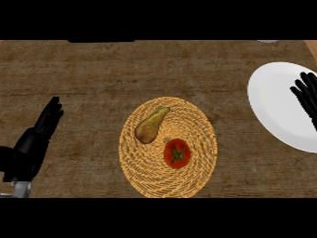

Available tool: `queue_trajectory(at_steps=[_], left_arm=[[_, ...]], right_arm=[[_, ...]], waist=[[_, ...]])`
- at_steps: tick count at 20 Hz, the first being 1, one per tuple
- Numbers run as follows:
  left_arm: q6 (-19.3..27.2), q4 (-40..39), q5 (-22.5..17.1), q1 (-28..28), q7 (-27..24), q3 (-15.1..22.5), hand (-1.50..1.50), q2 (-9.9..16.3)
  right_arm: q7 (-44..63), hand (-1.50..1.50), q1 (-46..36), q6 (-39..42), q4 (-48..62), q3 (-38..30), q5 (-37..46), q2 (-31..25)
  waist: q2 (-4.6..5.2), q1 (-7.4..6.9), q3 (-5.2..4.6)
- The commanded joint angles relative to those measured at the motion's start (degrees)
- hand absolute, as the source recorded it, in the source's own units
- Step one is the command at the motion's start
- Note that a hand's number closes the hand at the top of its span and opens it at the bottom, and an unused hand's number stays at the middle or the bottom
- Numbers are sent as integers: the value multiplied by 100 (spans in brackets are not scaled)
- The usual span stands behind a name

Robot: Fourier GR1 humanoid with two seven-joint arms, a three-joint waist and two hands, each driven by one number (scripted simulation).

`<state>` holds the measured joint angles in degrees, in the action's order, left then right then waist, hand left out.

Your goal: Pick the tomato from the placemat and place it in the plate

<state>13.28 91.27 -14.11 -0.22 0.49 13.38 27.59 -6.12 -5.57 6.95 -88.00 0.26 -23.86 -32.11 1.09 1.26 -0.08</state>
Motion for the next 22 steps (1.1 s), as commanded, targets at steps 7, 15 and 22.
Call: queue_trajectory(at_steps=[7,15,22], left_arm=[[-9,-552,-124,-401,485,-255,0,-86],[-162,-1187,-165,-1046,704,-395,0,-449],[-88,-1225,17,-1240,825,-507,0,-536]], right_arm=[[-801,150,-1167,-64,-570,530,2280,-838],[-3543,-150,70,-733,816,1142,2473,1289],[-2822,-150,339,-1647,417,1982,4153,1291]], waist=[[-286,-47,-176],[-93,-115,11],[-112,-91,6]])
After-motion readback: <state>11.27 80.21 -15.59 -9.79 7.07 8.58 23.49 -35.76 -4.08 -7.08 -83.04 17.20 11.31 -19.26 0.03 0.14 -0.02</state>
